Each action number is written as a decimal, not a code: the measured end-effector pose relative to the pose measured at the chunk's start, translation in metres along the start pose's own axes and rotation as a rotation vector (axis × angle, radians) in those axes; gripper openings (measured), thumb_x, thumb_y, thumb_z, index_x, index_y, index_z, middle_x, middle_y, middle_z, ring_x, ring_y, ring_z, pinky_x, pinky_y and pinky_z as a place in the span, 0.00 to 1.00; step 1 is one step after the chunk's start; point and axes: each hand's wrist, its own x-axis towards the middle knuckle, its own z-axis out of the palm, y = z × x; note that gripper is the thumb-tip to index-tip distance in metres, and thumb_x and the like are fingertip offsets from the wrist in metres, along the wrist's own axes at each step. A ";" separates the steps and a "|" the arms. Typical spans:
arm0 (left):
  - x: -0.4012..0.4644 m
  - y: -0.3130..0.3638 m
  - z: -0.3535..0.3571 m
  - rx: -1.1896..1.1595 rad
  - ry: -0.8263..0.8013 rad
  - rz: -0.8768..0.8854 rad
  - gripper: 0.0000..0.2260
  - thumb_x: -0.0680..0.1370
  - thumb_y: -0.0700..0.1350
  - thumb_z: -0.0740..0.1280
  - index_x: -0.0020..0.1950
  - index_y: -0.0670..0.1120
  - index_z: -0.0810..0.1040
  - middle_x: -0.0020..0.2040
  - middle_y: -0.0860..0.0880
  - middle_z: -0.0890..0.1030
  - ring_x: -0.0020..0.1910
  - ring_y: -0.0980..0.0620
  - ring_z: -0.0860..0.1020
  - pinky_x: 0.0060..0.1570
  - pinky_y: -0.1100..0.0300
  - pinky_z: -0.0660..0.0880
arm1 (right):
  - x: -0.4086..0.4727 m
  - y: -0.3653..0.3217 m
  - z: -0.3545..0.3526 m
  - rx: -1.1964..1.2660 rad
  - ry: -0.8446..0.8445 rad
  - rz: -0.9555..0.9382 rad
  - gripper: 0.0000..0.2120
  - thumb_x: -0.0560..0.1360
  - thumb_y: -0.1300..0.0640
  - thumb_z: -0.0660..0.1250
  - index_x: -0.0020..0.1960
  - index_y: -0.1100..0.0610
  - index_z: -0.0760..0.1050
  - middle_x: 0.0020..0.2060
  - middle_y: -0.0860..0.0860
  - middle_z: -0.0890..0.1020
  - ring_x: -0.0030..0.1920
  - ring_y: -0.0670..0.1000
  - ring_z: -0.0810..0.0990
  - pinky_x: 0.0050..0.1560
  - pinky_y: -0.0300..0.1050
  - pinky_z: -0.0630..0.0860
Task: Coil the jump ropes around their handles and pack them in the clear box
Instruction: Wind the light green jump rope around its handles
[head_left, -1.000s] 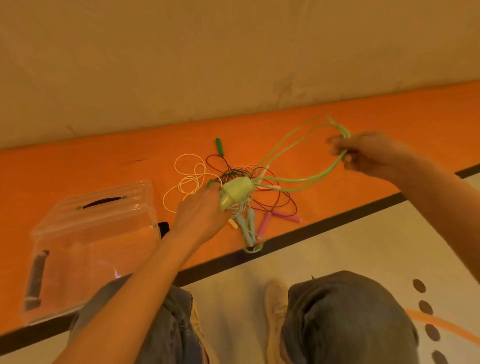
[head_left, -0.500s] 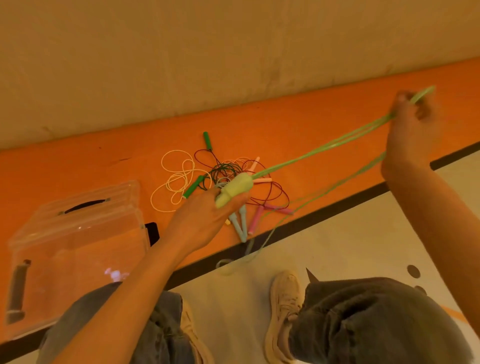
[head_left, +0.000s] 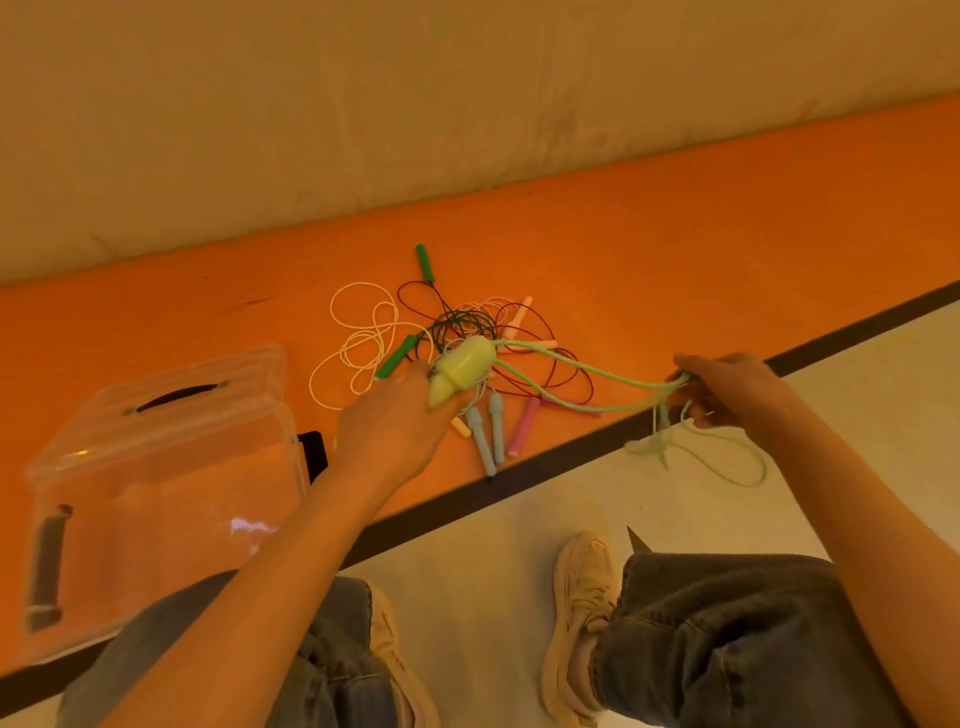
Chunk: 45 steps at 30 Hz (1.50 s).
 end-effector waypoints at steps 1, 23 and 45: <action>0.002 0.001 0.003 0.034 0.016 -0.001 0.21 0.78 0.63 0.59 0.59 0.48 0.71 0.50 0.46 0.80 0.47 0.43 0.78 0.36 0.55 0.67 | 0.003 0.001 -0.001 -0.014 -0.008 0.004 0.15 0.80 0.53 0.62 0.50 0.65 0.77 0.37 0.58 0.82 0.28 0.53 0.75 0.31 0.44 0.76; 0.001 0.022 0.018 -0.224 0.062 0.238 0.12 0.73 0.54 0.63 0.53 0.53 0.66 0.49 0.56 0.69 0.47 0.51 0.73 0.40 0.51 0.71 | -0.045 -0.050 0.071 -0.167 -0.677 -0.754 0.39 0.62 0.50 0.77 0.70 0.44 0.66 0.60 0.39 0.75 0.59 0.36 0.74 0.54 0.30 0.73; -0.001 -0.011 0.001 -0.152 0.036 0.419 0.30 0.72 0.72 0.55 0.71 0.60 0.63 0.56 0.64 0.68 0.51 0.63 0.68 0.40 0.66 0.66 | -0.046 -0.055 0.074 -0.073 -0.753 -0.709 0.31 0.64 0.58 0.77 0.64 0.53 0.69 0.55 0.52 0.78 0.54 0.50 0.80 0.53 0.46 0.80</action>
